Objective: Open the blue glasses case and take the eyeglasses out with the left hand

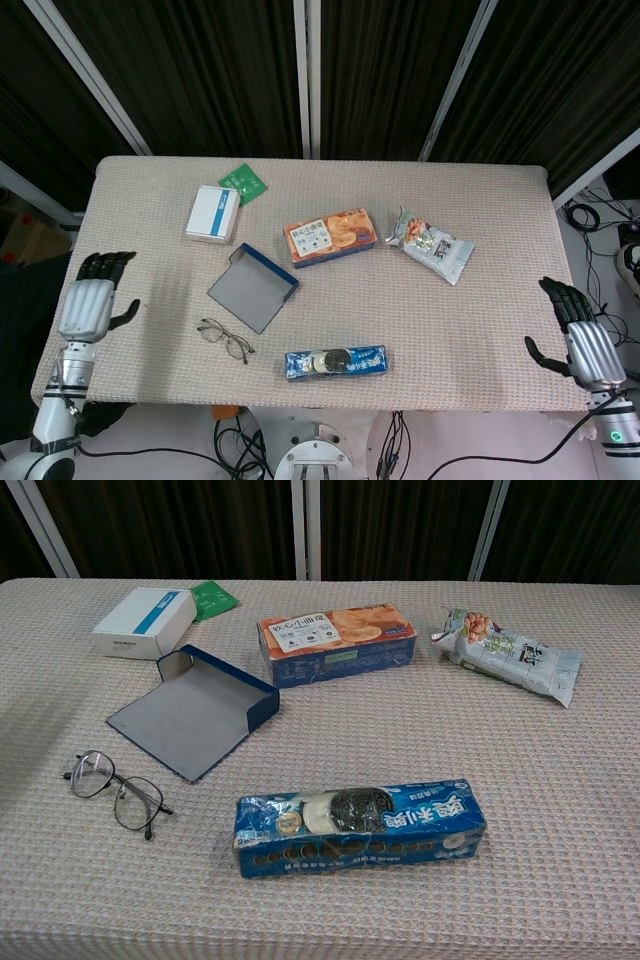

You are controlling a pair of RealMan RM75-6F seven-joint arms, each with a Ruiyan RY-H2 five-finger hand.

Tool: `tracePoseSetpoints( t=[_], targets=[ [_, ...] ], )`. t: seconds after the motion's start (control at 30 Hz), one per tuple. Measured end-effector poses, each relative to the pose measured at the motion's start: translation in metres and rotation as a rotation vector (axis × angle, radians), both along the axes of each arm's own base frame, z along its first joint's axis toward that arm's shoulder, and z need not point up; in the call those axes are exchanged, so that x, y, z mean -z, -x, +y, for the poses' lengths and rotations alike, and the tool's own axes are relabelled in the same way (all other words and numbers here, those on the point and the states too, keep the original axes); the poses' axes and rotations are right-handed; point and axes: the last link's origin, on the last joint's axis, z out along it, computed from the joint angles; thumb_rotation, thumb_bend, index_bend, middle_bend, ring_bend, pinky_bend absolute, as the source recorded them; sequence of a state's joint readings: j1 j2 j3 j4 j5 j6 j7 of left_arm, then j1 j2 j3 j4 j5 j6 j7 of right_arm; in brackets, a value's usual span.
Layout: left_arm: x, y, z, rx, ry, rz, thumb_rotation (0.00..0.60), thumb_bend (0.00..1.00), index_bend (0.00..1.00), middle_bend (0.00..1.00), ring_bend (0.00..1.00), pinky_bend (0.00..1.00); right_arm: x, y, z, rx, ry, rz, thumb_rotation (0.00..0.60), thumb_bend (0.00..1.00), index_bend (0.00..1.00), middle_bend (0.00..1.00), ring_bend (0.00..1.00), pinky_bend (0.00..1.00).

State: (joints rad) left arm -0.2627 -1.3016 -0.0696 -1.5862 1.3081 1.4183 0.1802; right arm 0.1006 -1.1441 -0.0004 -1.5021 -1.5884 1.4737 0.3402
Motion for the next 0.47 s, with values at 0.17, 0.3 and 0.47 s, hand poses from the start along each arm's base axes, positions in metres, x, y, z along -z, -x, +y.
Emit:
tracePoseSetpoints(
  t=[0.17,0.3,0.47],
  targets=[
    [-0.031,0.028,-0.034,-0.066,-0.079,0.003,0.600,0.29,0.16,0.17,0.12,0.11,0.002,-0.001,0.003,0.000,0.004,0.001,0.600,0.30,0.01,0.05,0.00,0.00],
    [-0.043,0.036,-0.064,-0.072,-0.108,0.007,0.600,0.29,0.16,0.17,0.12,0.11,0.006,-0.004,0.003,-0.016,-0.003,0.001,0.600,0.30,0.01,0.05,0.00,0.00],
    [-0.044,0.036,-0.101,-0.077,-0.085,0.008,0.600,0.29,0.16,0.17,0.12,0.11,0.010,-0.010,0.003,-0.046,-0.015,0.009,0.600,0.30,0.01,0.05,0.00,0.00]
  ],
)
